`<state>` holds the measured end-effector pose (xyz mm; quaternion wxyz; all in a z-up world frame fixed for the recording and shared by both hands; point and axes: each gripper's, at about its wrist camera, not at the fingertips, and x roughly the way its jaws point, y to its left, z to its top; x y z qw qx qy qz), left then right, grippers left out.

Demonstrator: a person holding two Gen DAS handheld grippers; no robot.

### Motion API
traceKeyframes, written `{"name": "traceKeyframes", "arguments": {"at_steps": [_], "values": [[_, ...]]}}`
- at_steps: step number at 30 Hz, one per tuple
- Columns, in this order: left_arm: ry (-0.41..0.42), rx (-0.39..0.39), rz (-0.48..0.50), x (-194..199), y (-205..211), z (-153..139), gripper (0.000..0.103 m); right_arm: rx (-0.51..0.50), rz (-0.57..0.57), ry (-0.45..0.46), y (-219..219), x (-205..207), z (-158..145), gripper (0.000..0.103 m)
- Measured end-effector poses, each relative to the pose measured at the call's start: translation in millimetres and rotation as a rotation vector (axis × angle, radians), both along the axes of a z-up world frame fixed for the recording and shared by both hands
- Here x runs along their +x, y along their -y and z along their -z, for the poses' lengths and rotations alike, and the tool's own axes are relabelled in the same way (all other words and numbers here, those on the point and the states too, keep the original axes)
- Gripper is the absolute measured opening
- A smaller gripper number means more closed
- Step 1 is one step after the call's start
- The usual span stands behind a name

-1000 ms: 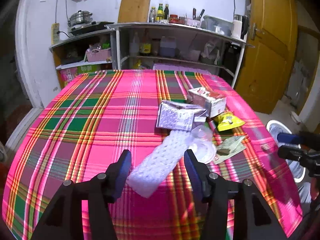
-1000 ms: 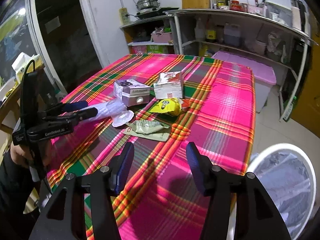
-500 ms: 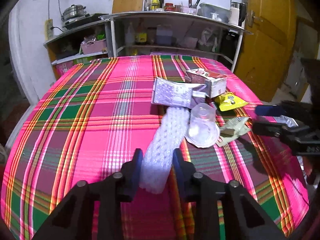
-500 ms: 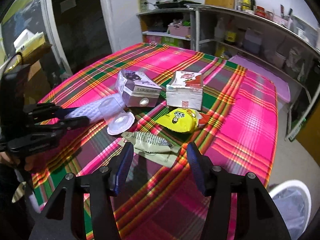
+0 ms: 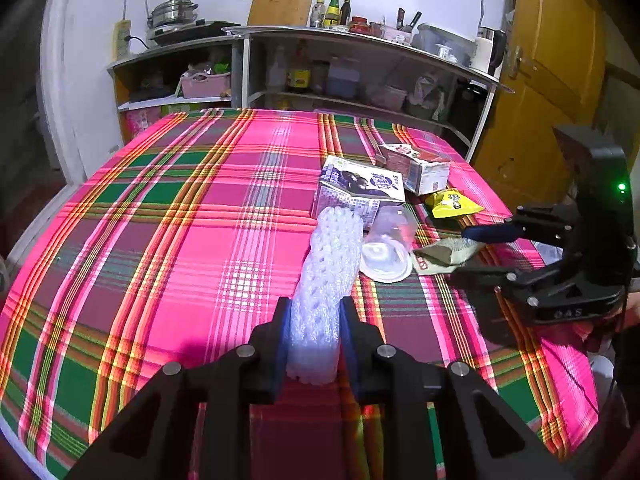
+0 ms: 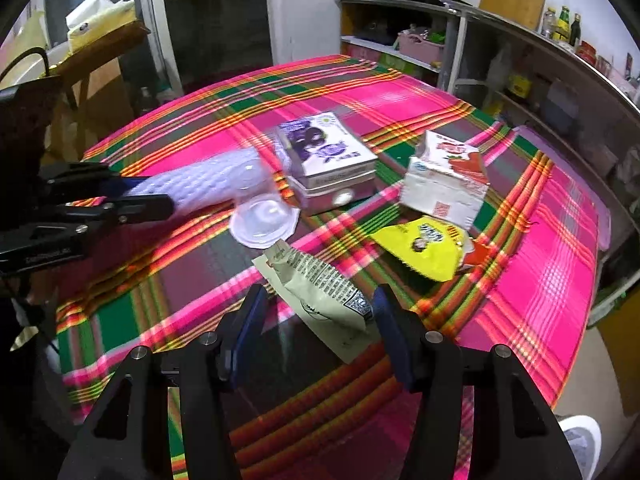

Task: Collect trash
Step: 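Grasp the white foam net sleeve with the left gripper while the right grasps the beige wrapper, then carry the foam sleeve in the left gripper to the bin while the right carries the beige wrapper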

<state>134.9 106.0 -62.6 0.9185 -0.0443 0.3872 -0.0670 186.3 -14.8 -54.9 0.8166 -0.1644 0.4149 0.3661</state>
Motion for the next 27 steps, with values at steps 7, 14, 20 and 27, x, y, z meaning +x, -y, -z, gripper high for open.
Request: {"name": "traceKeyframes", "arguments": {"at_steps": [7,14,20,27], "values": [[0.003,-0.019,-0.017,-5.2,0.2,-0.1,0.023,0.003,0.056,0.012,1.2,-4.9,-2.2,0.021],[0.01,-0.049,-0.058,-16.5,-3.0,-2.1,0.021,0.024,0.115,0.004,12.5,-27.8,-3.5,0.019],[0.031,-0.067,-0.074,-33.5,2.7,-10.9,0.021,0.08,0.183,0.001,31.0,-55.1,-13.4,0.019],[0.066,-0.078,-0.047,-53.6,23.7,-27.3,0.021,0.132,0.272,0.024,55.6,-82.0,-27.6,0.019]]}}
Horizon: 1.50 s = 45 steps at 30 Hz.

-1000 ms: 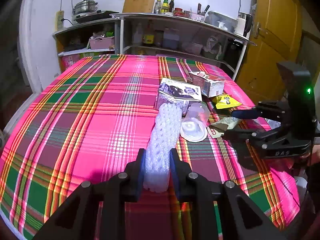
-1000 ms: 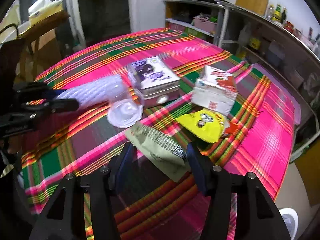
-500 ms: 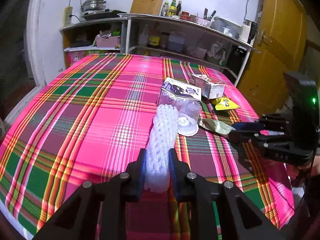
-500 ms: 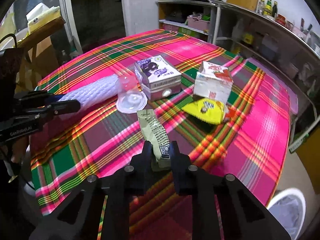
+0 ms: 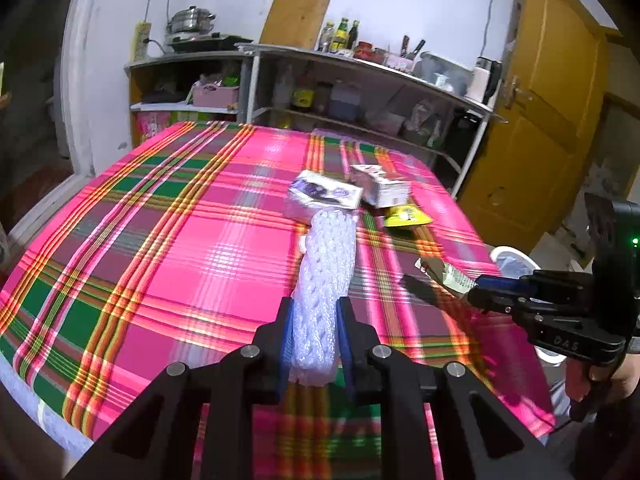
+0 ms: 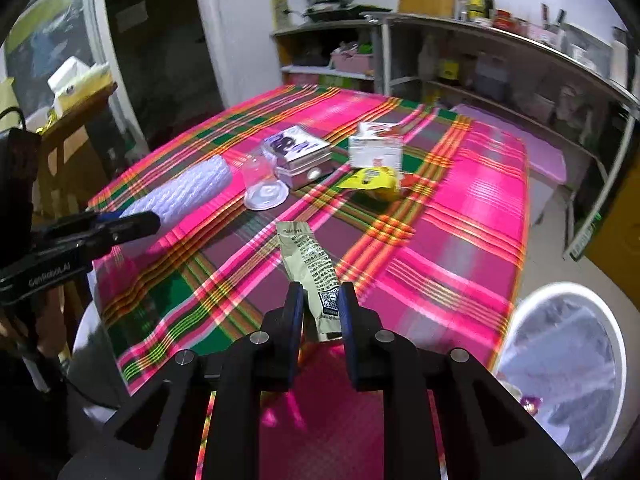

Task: Collect trash
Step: 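Carry the foam sleeve in the left gripper to the bin while the right carries the beige wrapper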

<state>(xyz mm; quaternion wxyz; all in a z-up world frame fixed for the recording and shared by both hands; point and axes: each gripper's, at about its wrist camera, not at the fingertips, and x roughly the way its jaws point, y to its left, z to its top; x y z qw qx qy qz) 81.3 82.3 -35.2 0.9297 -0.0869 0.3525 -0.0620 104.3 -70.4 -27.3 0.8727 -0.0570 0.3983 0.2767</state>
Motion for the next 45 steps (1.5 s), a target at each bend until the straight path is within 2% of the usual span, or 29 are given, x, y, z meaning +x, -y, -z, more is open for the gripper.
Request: {"name": "traceKeyframes", "arguments": {"at_steps": [13,23,34,45], "values": [[0.035,-0.005,0.126,-24.2,63.9,-18.1,0.021,0.057,0.166,0.028,54.0,-44.6,-16.1,0.019],[0.045,-0.005,0.214,-32.0,106.0,-26.0,0.021,0.081,0.235,0.055,88.0,-65.7,-24.6,0.019],[0.039,0.001,0.302,-22.9,147.3,-28.3,0.021,0.085,0.323,0.074,127.1,-74.2,-29.3,0.019],[0.025,0.009,0.409,-5.6,198.3,-23.2,0.021,0.083,0.455,0.047,181.2,-71.9,-17.4,0.019]]}}
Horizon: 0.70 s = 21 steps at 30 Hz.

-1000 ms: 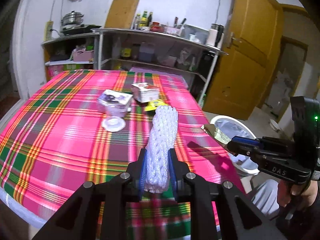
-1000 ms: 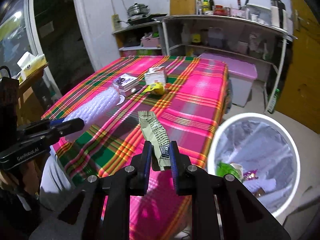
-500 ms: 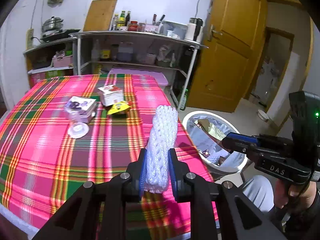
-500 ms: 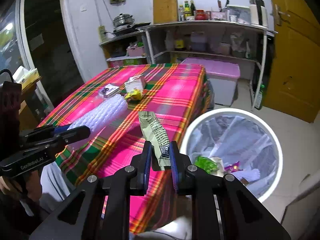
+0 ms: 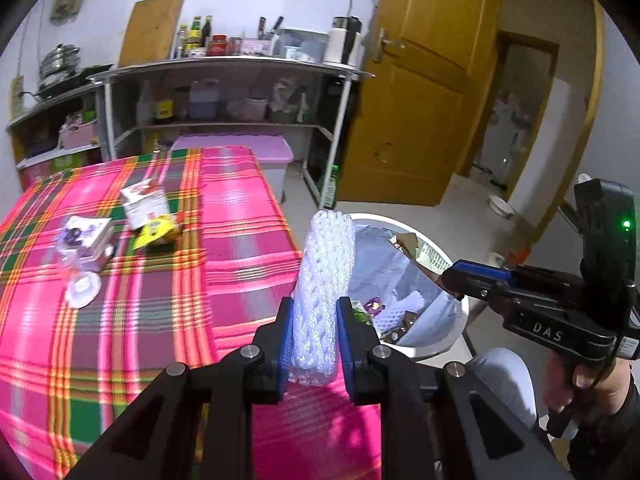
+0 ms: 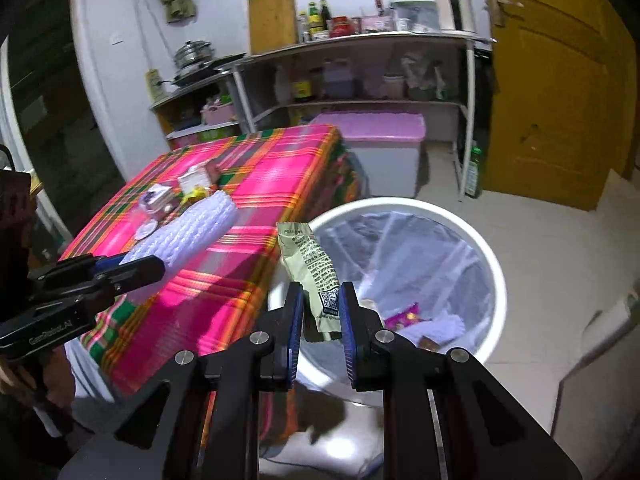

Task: Collect trash
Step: 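Carry the foam sleeve in the left gripper to the bin while the right carries the beige wrapper, then open the left gripper over the bin while the right gripper releases the beige wrapper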

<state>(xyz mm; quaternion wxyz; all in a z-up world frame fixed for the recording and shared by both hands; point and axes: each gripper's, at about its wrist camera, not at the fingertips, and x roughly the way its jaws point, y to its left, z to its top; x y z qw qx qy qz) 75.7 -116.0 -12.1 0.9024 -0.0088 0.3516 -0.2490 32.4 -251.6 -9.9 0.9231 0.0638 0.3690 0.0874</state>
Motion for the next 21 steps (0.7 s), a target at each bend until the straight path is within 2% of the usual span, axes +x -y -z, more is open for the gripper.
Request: {"name": "traceKeyframes", "arguments": {"at_steps": [21], "values": [[-0.113,0.05,0.128,50.3,79.6,38.4,0.021,0.036,0.091,-0.107,49.8,24.3,43.5,0.021]]}}
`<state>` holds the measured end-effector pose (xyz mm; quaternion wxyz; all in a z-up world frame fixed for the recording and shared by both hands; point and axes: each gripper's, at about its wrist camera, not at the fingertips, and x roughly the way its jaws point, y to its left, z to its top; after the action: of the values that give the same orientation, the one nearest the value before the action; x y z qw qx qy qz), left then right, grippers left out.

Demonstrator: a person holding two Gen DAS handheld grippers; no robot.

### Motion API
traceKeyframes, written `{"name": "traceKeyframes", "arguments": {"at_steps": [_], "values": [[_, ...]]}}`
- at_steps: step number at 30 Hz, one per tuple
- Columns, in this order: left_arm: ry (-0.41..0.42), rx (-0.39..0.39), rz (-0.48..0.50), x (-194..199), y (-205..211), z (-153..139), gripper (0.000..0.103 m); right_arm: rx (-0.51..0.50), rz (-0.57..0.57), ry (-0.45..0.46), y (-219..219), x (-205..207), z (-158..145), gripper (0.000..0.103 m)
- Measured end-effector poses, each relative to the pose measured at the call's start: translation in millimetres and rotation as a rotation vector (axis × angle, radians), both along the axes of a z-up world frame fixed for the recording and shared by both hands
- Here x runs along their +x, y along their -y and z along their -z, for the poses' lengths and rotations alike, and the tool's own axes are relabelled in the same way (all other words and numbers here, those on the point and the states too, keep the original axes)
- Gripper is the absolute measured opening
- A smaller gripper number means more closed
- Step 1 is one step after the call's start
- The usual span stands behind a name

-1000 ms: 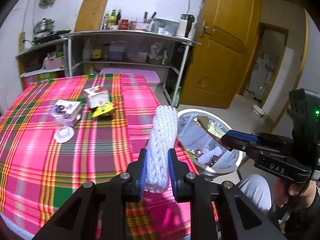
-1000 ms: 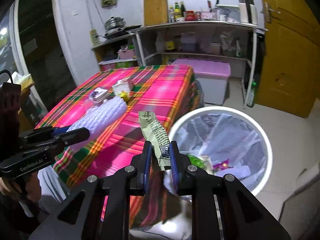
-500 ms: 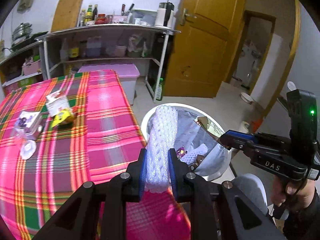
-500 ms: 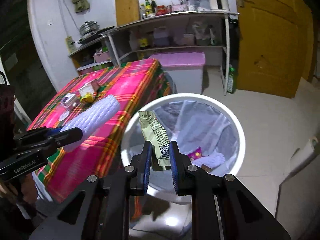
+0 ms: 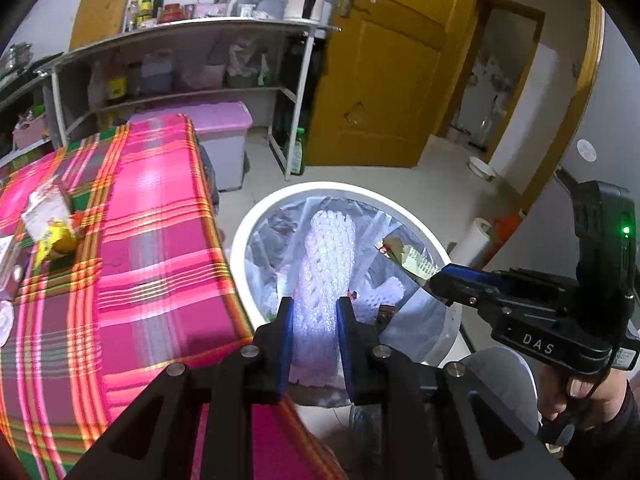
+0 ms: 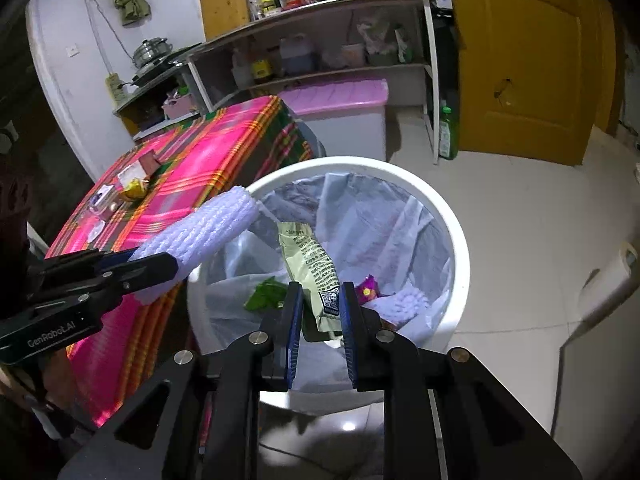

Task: Collect trash
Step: 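Open the left gripper over the bin while the right gripper releases the beige wrapper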

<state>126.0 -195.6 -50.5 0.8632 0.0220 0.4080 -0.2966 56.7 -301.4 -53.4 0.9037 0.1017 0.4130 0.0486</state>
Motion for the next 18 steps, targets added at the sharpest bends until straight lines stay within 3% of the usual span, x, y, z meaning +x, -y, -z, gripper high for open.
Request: {"name": "traceKeyframes", "arguments": {"at_steps": [8,14,18], "values": [[-0.057,0.019,0.02,17.1,19.6,14.1,0.023,-0.016,0.016,-0.032,6.8,8.8,12.1,0.028],[-0.077,-0.005,0.015,21.5,18.6,17.3,0.039,-0.019,0.016,-0.019,7.8,7.2,9.1,0.036],[-0.074,-0.014,0.007,21.6,15.1,14.9,0.041,-0.017,0.021,-0.008,8.2,3.8,3.2,0.036]]}}
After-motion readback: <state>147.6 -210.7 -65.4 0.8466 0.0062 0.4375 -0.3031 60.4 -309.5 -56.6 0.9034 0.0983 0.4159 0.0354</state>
